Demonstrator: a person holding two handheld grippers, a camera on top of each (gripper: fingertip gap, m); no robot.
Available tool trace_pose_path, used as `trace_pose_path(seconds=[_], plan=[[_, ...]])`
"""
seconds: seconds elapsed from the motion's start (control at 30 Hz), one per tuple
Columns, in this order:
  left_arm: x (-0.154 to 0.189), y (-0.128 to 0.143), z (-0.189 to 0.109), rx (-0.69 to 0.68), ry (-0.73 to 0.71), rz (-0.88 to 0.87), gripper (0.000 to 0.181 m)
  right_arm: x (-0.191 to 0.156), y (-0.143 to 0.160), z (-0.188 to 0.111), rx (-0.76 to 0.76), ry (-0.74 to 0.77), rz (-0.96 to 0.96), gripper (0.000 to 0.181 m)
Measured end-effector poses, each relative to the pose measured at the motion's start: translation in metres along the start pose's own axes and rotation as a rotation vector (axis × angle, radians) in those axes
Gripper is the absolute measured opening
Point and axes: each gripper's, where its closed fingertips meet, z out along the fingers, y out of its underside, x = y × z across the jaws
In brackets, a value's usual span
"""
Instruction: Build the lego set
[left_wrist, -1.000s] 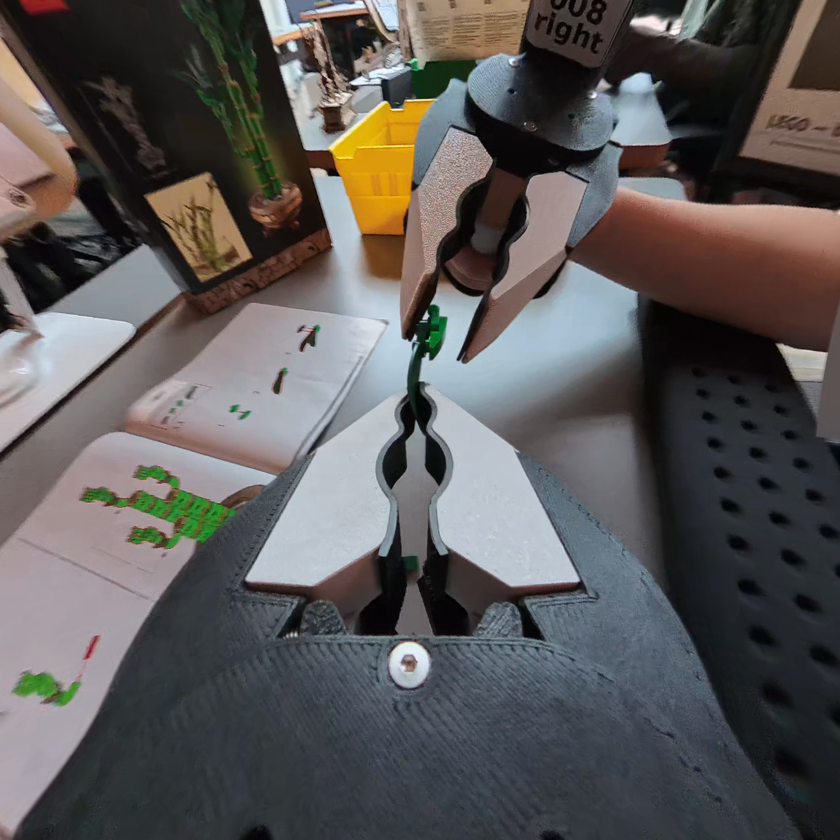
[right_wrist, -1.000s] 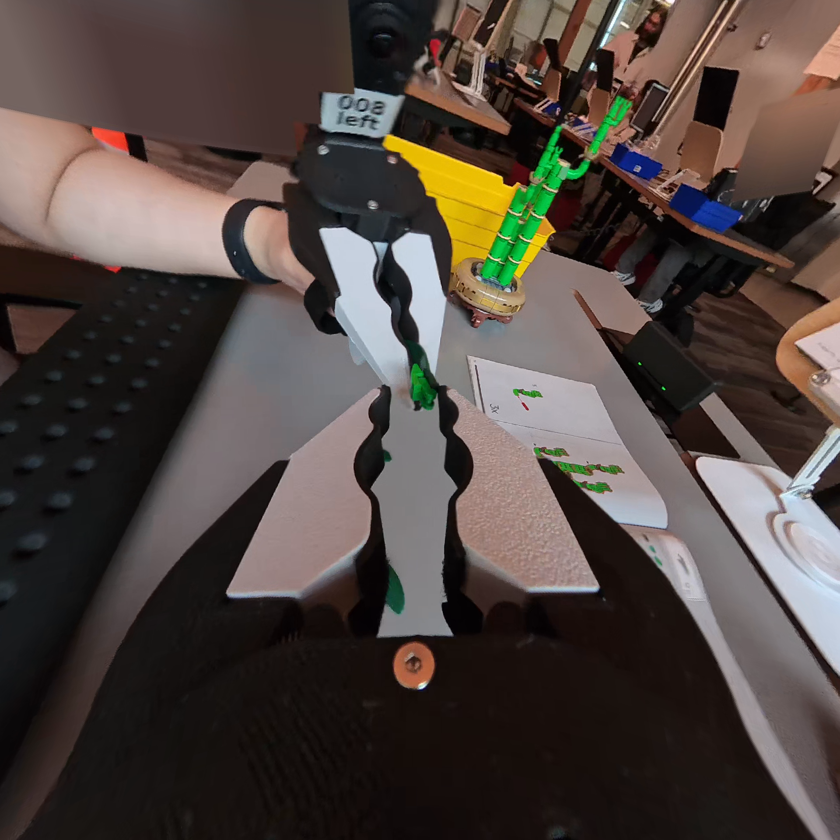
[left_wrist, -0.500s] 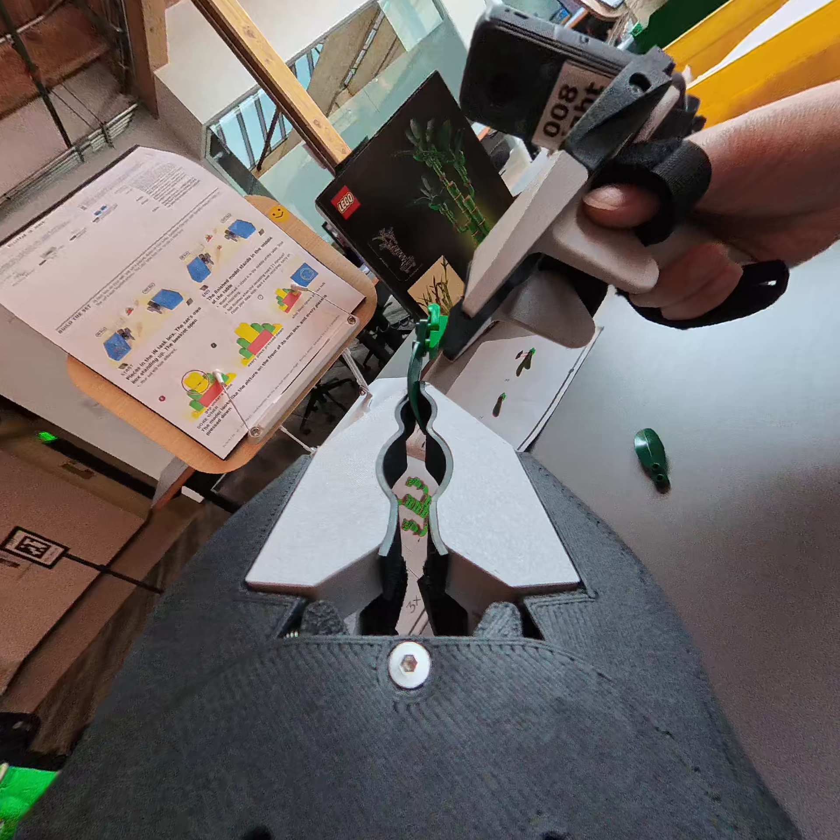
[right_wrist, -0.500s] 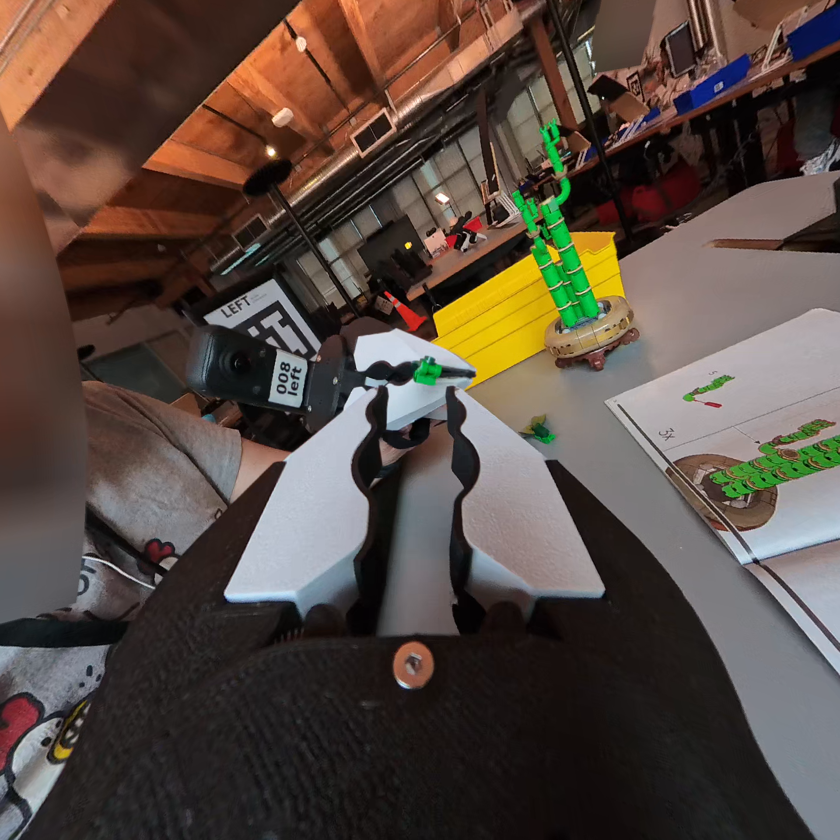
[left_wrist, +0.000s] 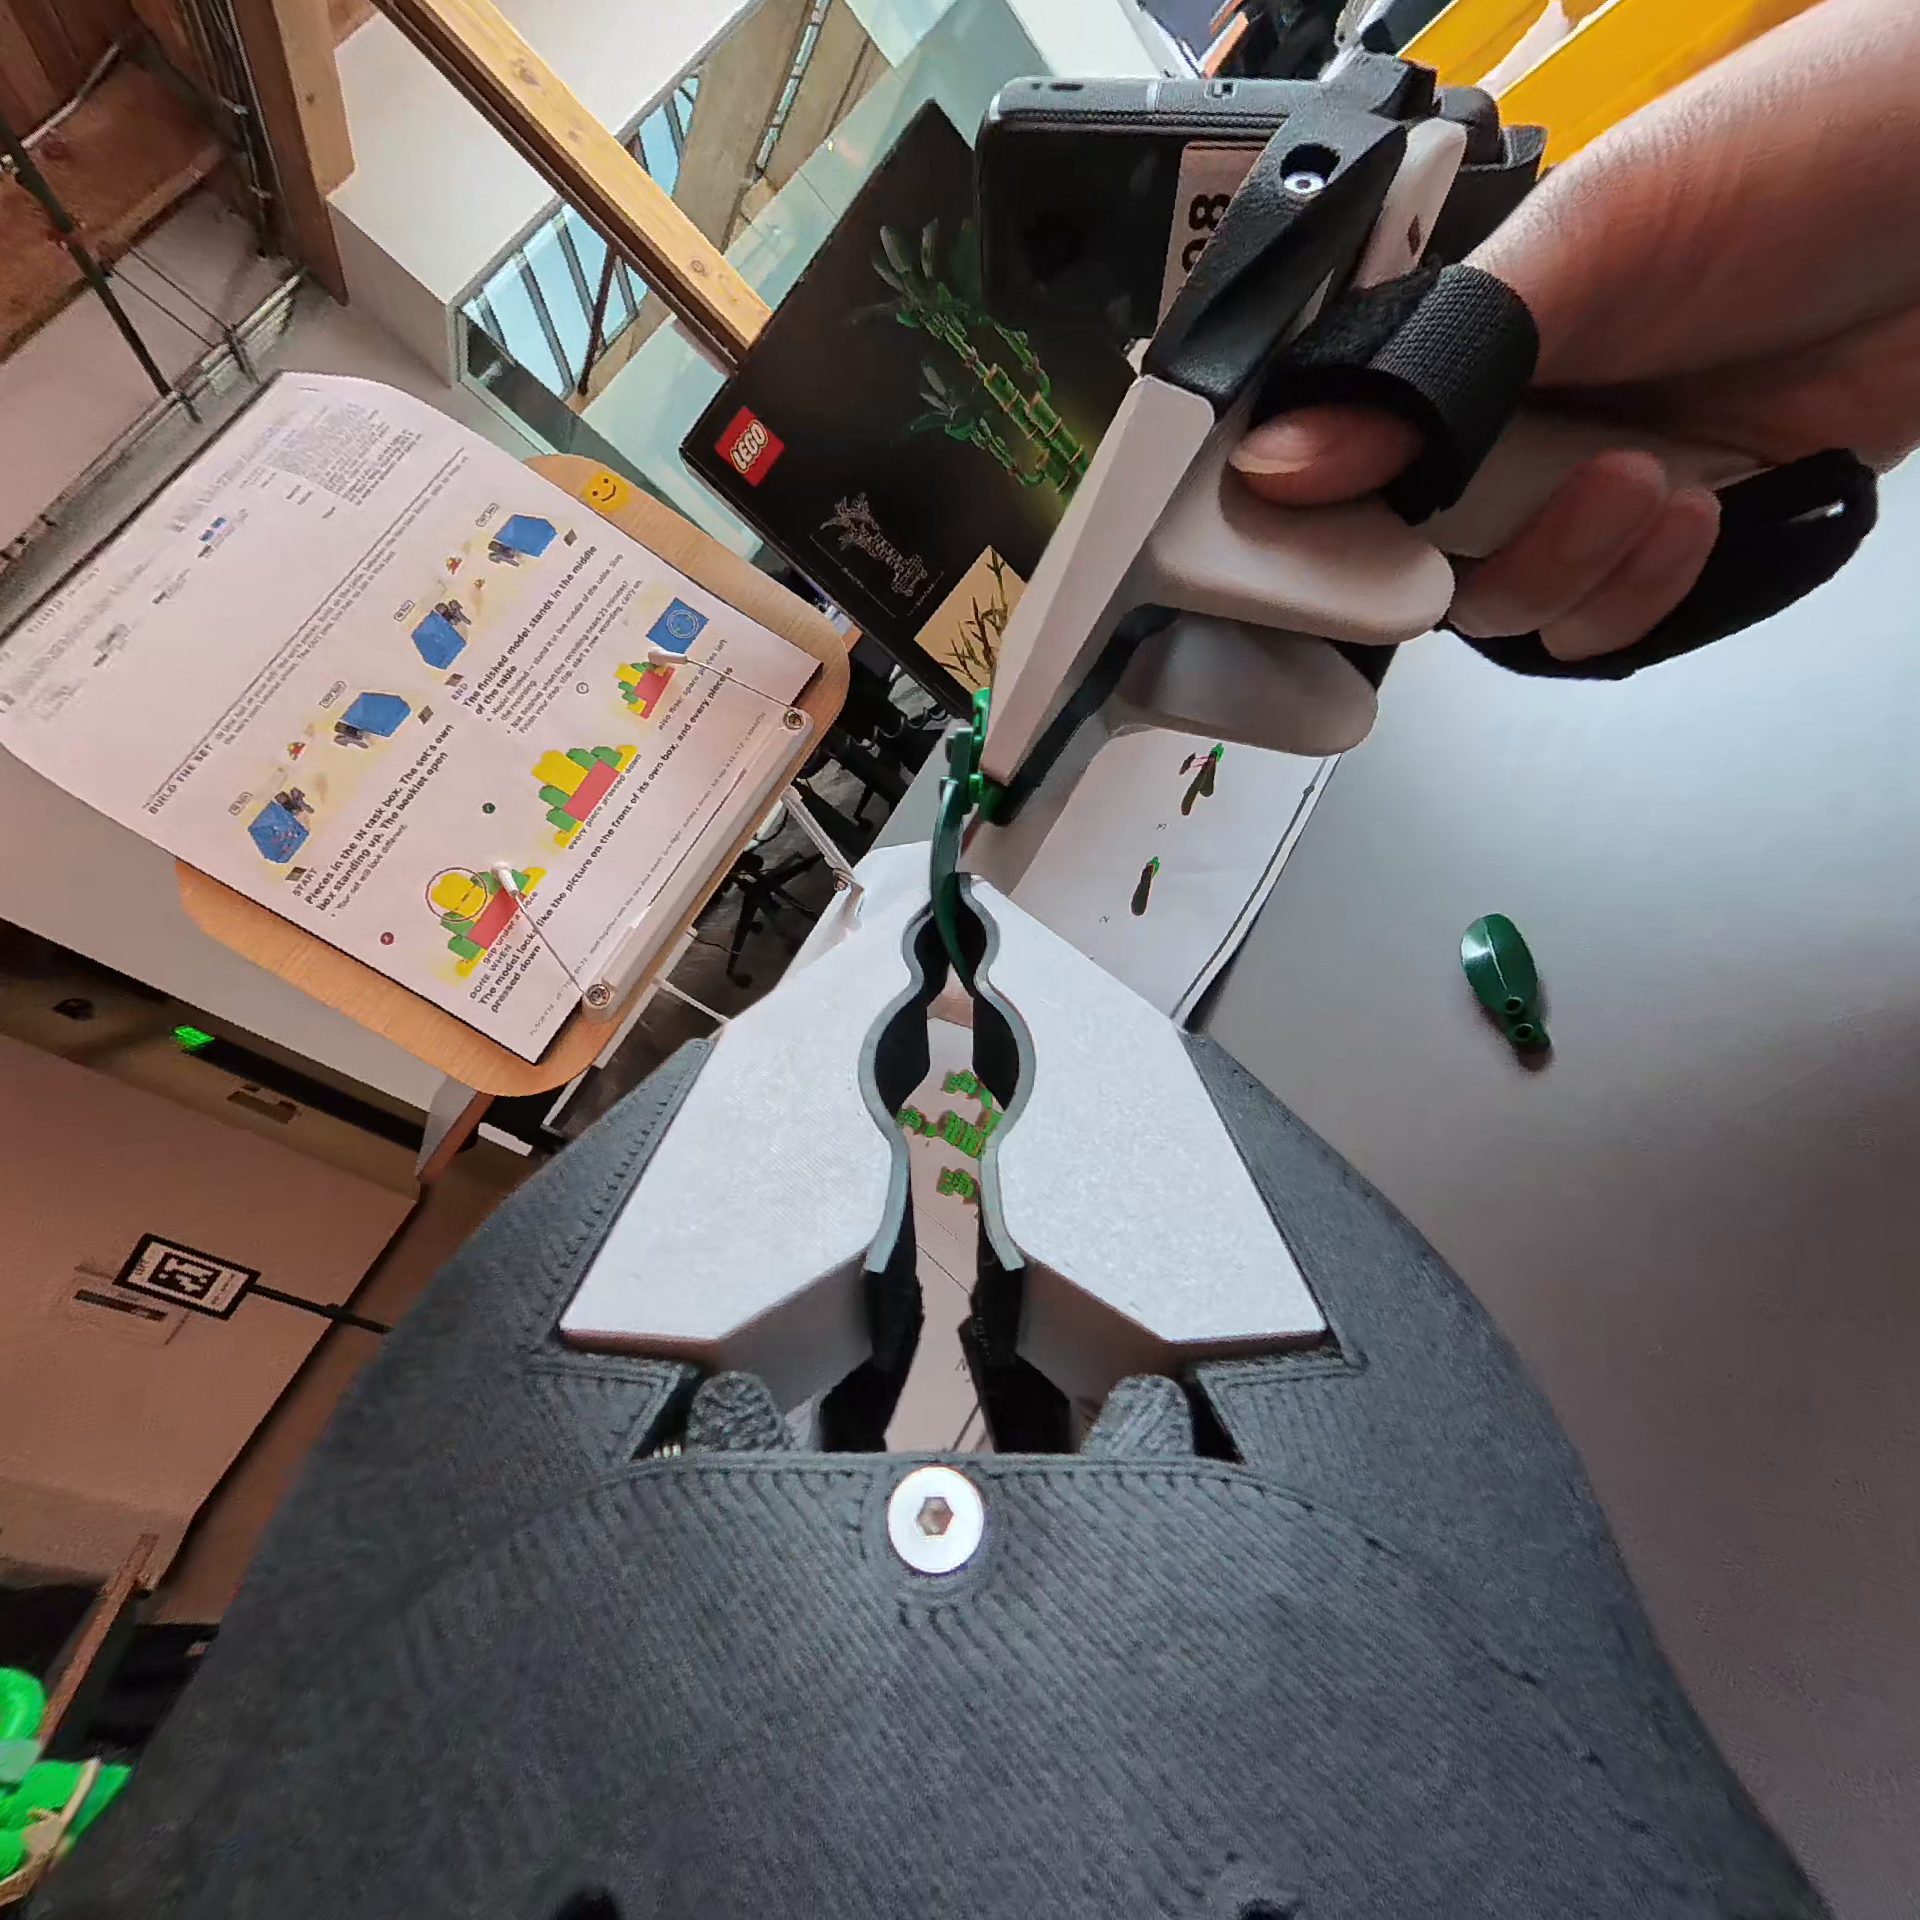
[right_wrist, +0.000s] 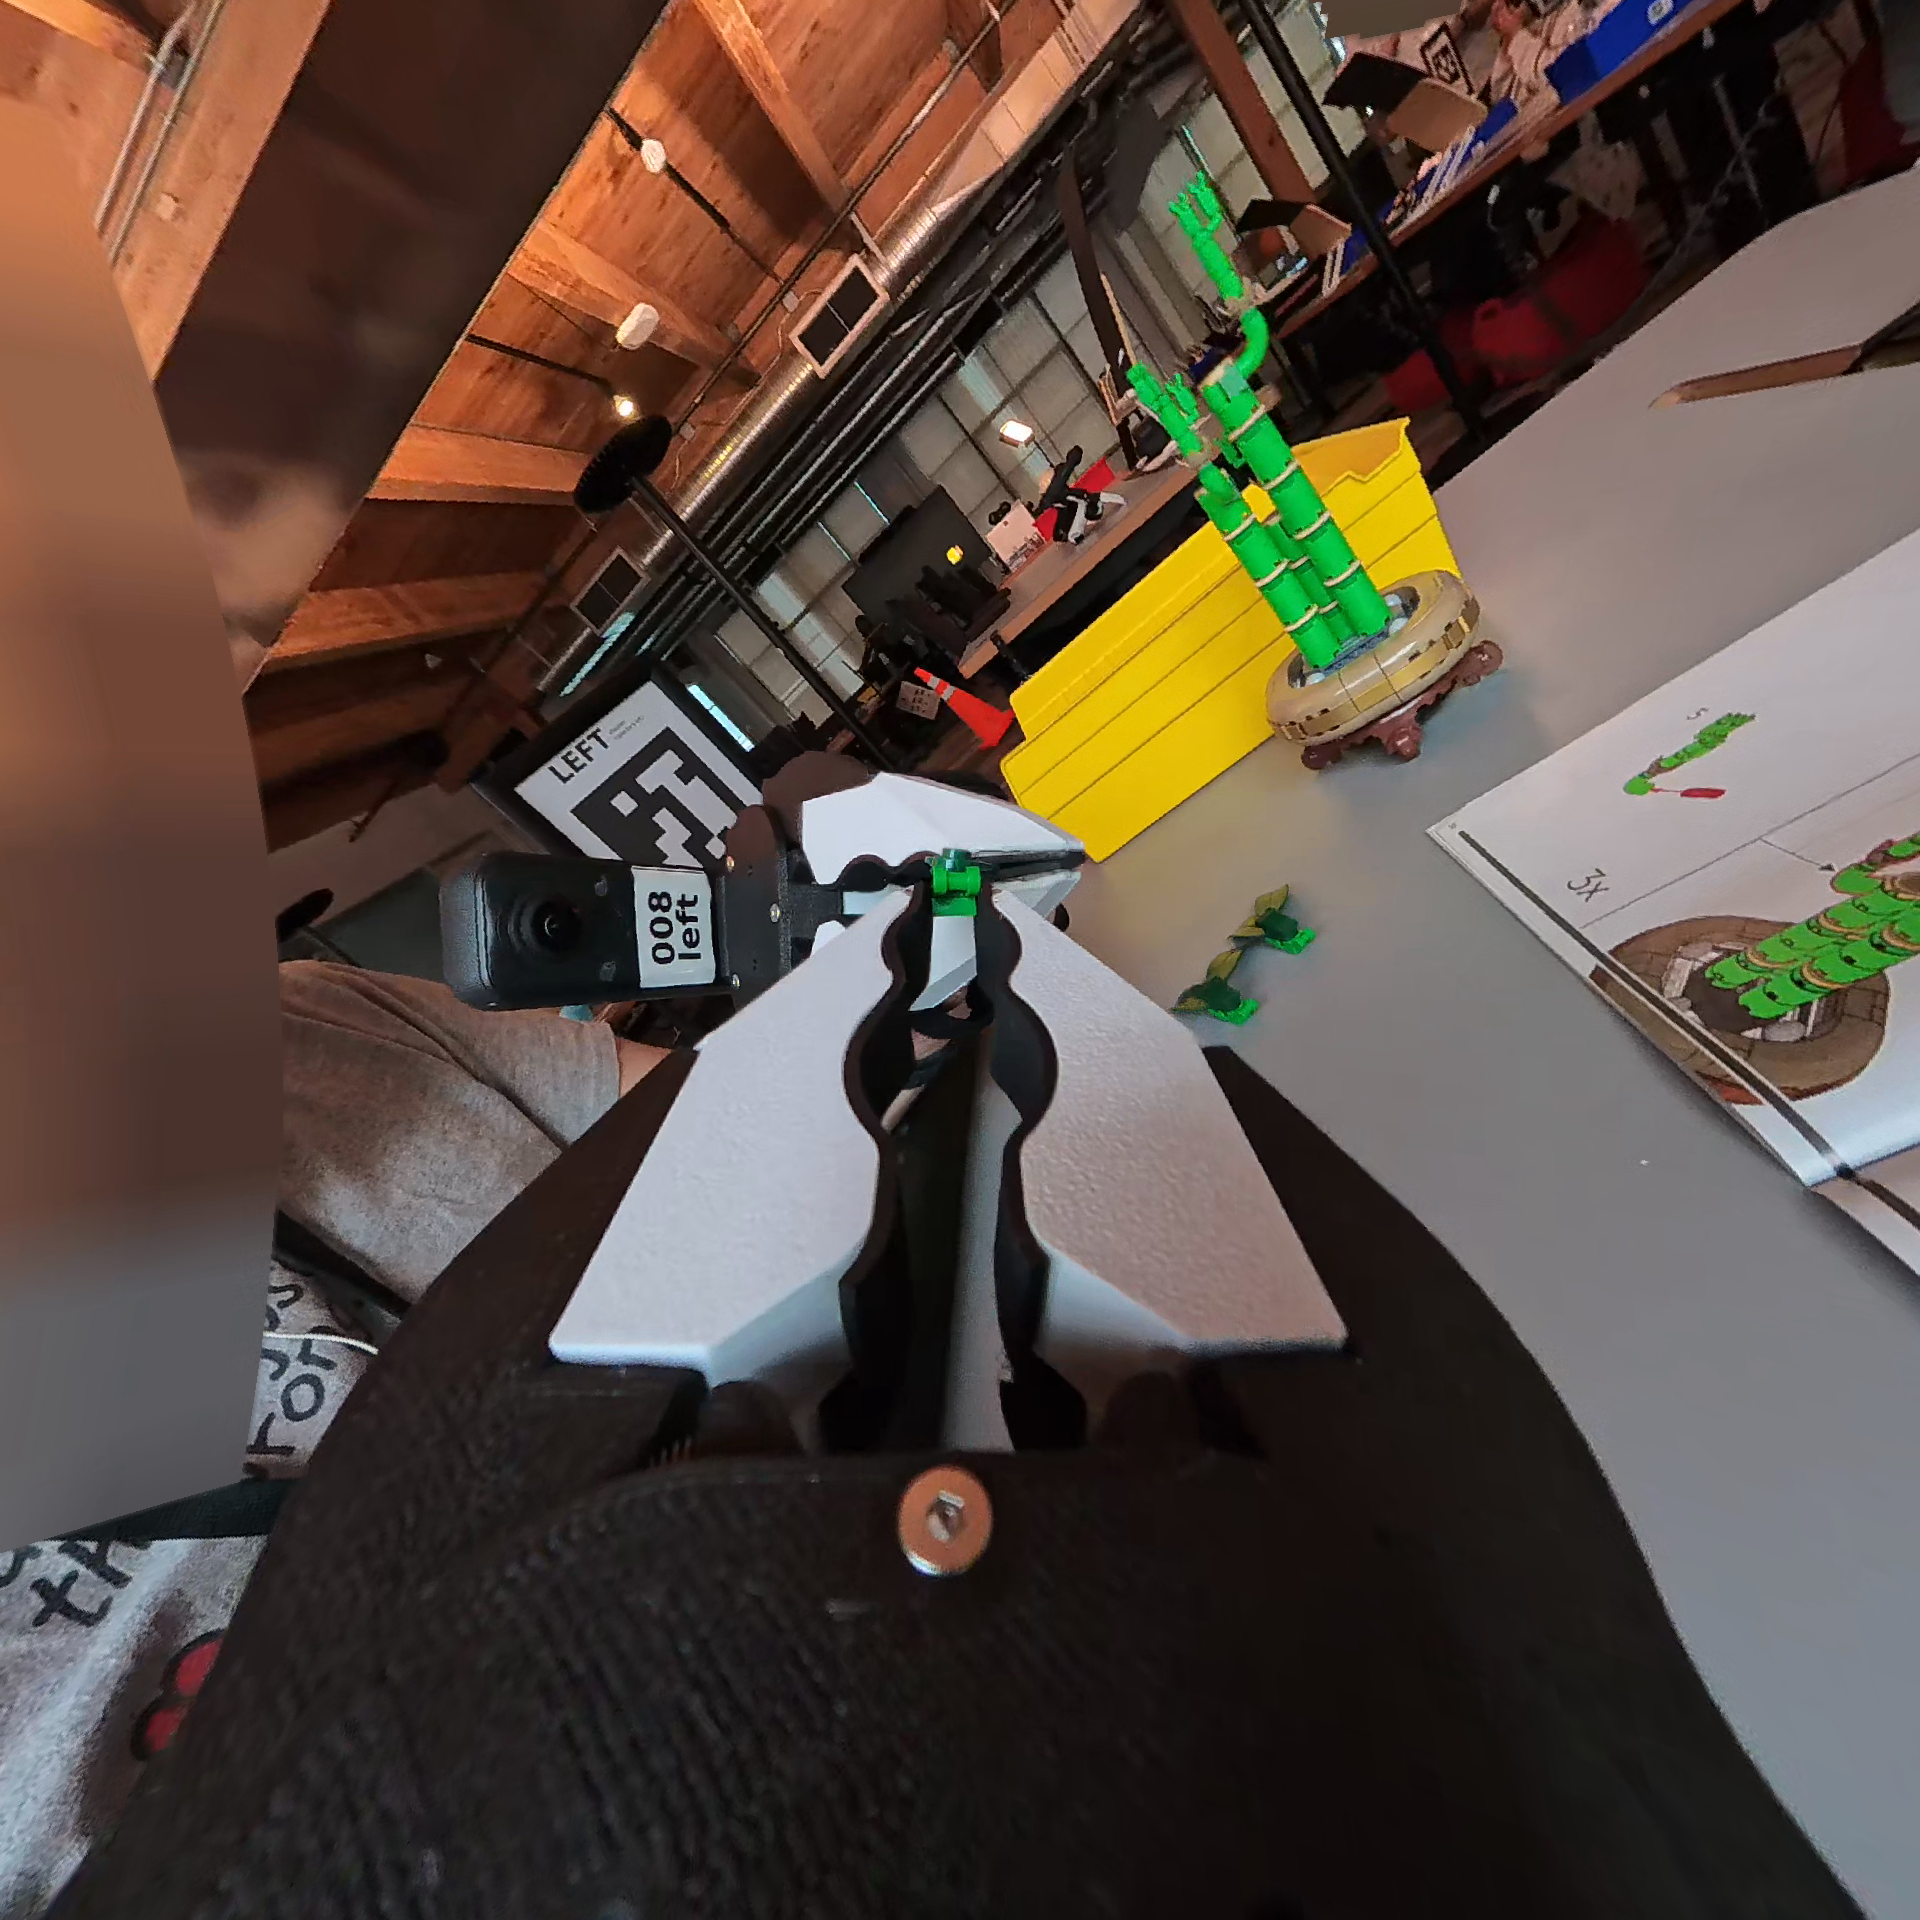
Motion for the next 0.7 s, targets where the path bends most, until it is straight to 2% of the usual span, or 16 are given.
trace_pose_path(seconds=[0.07, 0.17, 0.3, 0.6, 0.7], plan=[[0.002, 0.001, 0.001, -0.002, 0.008, -0.003, 0.0, 0.002, 0.0, -0.001, 0.002, 0.001, 0.02, 0.005], [0.004, -0.003, 0.0, 0.023, 0.01, -0.008, 0.01, 0.004, 0.003, -0.002, -0.011, -0.009, 0.058, 0.005], [0.007, -0.001, 0.001, 0.017, 0.034, -0.014, 0.0, 0.007, 0.007, -0.001, -0.037, -0.004, 0.066, 0.005], [0.007, 0.002, 0.003, -0.02, 0.031, -0.016, 0.0, 0.013, 0.004, -0.001, -0.008, 0.042, 0.038, 0.005], [0.009, 0.004, 0.004, -0.031, 0.025, 0.032, 0.0, 0.015, 0.005, -0.002, -0.014, 0.048, 0.046, 0.005]])
